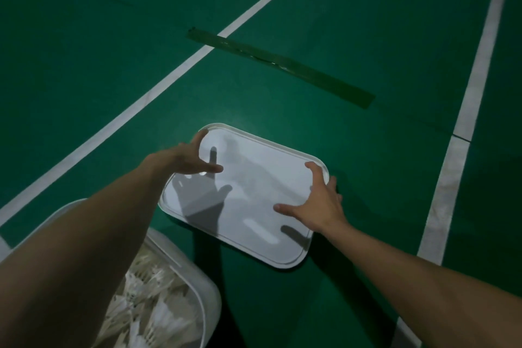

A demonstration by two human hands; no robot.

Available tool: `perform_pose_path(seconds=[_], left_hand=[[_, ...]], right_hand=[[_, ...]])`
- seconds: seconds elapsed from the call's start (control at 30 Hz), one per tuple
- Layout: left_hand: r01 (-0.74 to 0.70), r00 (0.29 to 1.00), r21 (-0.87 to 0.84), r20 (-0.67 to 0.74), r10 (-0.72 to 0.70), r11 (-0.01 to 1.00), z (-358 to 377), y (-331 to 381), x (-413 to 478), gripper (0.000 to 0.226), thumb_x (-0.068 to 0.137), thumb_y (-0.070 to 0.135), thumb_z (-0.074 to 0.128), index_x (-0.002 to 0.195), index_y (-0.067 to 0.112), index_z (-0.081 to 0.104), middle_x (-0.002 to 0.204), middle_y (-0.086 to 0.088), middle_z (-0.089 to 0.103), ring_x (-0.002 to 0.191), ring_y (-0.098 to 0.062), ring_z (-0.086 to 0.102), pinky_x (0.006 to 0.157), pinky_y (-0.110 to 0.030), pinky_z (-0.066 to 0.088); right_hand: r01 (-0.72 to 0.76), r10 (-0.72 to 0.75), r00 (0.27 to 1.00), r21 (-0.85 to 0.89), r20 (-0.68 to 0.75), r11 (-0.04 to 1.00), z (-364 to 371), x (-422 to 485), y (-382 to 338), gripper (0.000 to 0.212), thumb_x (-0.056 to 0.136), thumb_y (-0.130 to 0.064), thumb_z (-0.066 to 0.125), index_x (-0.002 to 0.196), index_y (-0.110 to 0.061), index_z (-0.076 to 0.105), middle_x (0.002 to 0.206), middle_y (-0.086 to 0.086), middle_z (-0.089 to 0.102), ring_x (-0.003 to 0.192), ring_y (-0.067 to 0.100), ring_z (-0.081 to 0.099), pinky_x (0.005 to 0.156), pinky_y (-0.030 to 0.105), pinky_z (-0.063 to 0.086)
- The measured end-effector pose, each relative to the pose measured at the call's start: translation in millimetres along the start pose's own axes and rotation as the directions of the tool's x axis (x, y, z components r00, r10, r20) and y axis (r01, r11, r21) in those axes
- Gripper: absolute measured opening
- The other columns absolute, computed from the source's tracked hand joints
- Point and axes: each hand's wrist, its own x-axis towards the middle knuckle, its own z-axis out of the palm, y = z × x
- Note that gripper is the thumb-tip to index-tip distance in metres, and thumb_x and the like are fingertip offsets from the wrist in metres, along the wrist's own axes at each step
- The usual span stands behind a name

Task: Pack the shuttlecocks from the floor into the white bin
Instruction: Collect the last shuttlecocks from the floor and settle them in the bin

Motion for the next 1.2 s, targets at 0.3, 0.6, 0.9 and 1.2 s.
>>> perform_pose_path(seconds=[0.3,0.6,0.9,1.2], left_hand=[[-0.002,0.976,-0.337,-0.206,-0.071,0.942,-9,29,-26,0.142,0.037,0.07,0.076,0.142,0.049,-0.019,0.151,-0.036,0.006,0.135,-0.057,0.018,0.11,-0.066,0.016],[-0.073,0.916,-0.524,-0.371,-0.15,0.849,-41,42,-88,0.141,0.036,0.072,0.077,0.142,0.051,-0.012,0.151,-0.035,0.009,0.133,-0.056,0.023,0.108,-0.067,0.021],[-0.316,0.797,-0.603,-0.588,-0.141,0.732,-57,40,-169,0.087,0.064,0.056,0.079,0.119,0.014,0.026,0.108,-0.01,0.049,0.091,-0.022,0.053,0.078,-0.037,0.05],[-0.299,0.777,-0.626,-0.598,-0.198,0.72,-41,-19,-283,0.072,0.061,0.036,0.087,0.118,0.007,0.053,0.104,-0.002,0.06,0.082,-0.011,0.058,0.063,-0.016,0.045]], right_hand=[[0.013,0.021,0.976,0.15,-0.218,0.989,-39,13,-28,0.109,0.058,-0.055,0.084,0.14,-0.049,0.012,0.143,0.014,0.035,0.125,0.042,0.036,0.097,0.046,0.035],[0.087,-0.037,0.95,0.148,-0.309,0.985,-84,-3,-81,0.119,0.057,-0.071,0.076,0.147,-0.051,0.001,0.132,0.013,0.024,0.106,0.04,0.044,0.091,0.04,0.04],[0.226,-0.11,0.916,0.27,-0.386,0.936,-109,-53,-112,0.08,0.058,-0.062,0.081,0.105,-0.021,0.031,0.117,0.012,0.033,0.106,0.032,0.046,0.088,0.036,0.045],[0.39,-0.33,0.893,0.157,-0.306,0.907,-116,-116,-136,0.084,0.057,-0.059,0.084,0.118,-0.013,0.048,0.124,0.01,0.04,0.105,0.023,0.046,0.088,0.027,0.039]])
